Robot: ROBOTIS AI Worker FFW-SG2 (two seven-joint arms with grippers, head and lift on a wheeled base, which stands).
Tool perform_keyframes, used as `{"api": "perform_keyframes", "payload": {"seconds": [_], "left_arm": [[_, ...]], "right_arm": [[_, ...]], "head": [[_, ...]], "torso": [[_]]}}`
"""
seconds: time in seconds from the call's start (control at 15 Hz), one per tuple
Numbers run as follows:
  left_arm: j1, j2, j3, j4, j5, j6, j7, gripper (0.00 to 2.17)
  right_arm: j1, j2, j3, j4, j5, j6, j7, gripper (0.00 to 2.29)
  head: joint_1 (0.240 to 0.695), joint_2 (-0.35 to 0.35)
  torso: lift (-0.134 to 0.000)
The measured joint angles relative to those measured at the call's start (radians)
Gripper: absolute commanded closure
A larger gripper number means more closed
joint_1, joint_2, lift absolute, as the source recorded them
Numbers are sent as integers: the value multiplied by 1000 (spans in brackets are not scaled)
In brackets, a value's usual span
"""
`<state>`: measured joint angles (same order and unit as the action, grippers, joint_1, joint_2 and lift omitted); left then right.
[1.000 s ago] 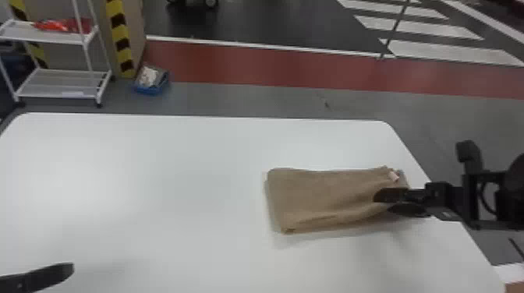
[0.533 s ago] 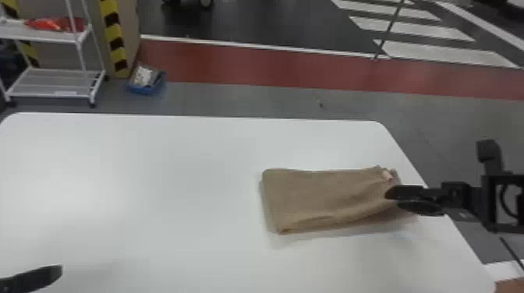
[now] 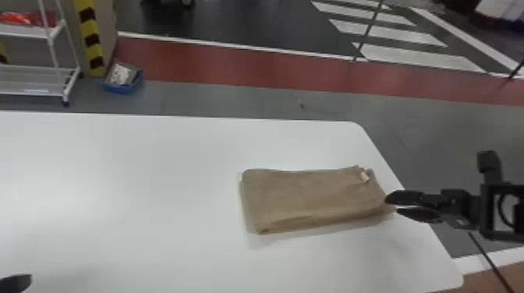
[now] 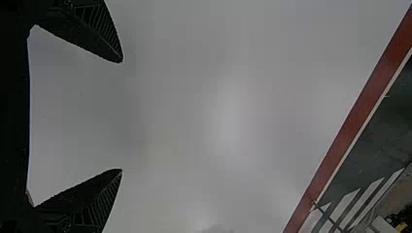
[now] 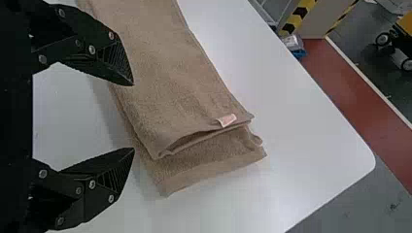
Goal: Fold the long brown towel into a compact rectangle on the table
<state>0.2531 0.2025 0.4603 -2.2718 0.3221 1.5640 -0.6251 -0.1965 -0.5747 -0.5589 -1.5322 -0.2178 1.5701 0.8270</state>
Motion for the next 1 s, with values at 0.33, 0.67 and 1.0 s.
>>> {"api": "perform_keyframes", "payload": {"seconds": [0.33,0.67,1.0], "left_arm": [[3,1,4,2,0,0,-2,76],[6,2,4,5,-1,0,-2,76],[9,2,5,6,-2,0,-2,76]], "right_arm": [[-53,-21,79,89,88,0,-4,437],[-82,-7,145,105,111,0,-15,427],[-109,1,190,130,135,0,-19,431]], "head": [[695,-321],[695,-298],[695,-285]], "torso": [[-123],[-123],[-123]]}}
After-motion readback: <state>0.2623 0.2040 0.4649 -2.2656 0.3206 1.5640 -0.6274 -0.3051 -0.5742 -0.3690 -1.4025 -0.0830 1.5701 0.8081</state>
